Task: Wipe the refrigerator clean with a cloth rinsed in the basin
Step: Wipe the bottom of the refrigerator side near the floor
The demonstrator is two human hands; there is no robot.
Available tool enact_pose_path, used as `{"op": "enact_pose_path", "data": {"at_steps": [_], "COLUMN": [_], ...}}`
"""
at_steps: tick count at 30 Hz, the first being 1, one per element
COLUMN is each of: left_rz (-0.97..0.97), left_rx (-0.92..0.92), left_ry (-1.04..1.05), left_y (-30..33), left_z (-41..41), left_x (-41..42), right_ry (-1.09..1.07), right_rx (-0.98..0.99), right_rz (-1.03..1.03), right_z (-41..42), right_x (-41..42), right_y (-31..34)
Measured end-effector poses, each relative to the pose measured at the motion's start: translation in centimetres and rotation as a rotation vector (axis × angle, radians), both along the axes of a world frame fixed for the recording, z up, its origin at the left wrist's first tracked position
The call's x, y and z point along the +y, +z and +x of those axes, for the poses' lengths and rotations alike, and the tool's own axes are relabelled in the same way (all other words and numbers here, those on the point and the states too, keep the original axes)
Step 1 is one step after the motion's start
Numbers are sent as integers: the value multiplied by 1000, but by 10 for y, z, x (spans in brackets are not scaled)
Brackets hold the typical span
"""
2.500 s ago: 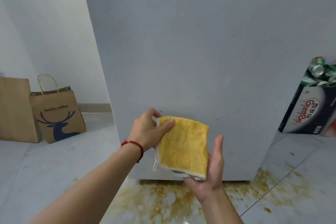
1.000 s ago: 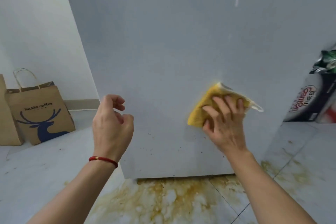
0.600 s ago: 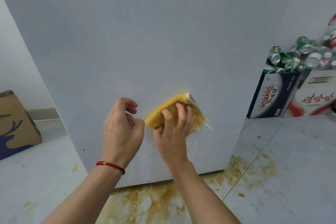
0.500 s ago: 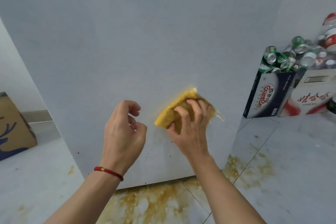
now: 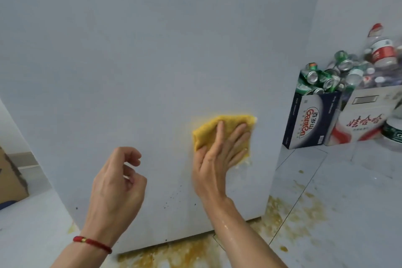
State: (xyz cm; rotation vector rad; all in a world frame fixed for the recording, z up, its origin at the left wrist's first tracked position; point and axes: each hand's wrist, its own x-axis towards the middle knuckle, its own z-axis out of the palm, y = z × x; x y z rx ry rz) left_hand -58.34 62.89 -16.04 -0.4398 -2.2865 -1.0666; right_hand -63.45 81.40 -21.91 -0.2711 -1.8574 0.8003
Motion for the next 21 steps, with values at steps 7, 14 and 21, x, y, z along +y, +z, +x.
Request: {"op": "enact_pose_path", "data": {"at_steps": [7,14,21], "left_rz": [-42,8,74], "left_rx": [18,-55,-249], "left_ry": [-40,167,467], "left_y": [3,4,-10], "left_z": [3,11,11], "left_x": [-2,-77,-125], "right_ry": [-39,-94,32], "right_rx": [17,-12,-217], "right_rz": [149,-733,223], "right_z": [-6,-10,-3], "right_x": [113,39,-212], "right_y": [69,-13,-42]}}
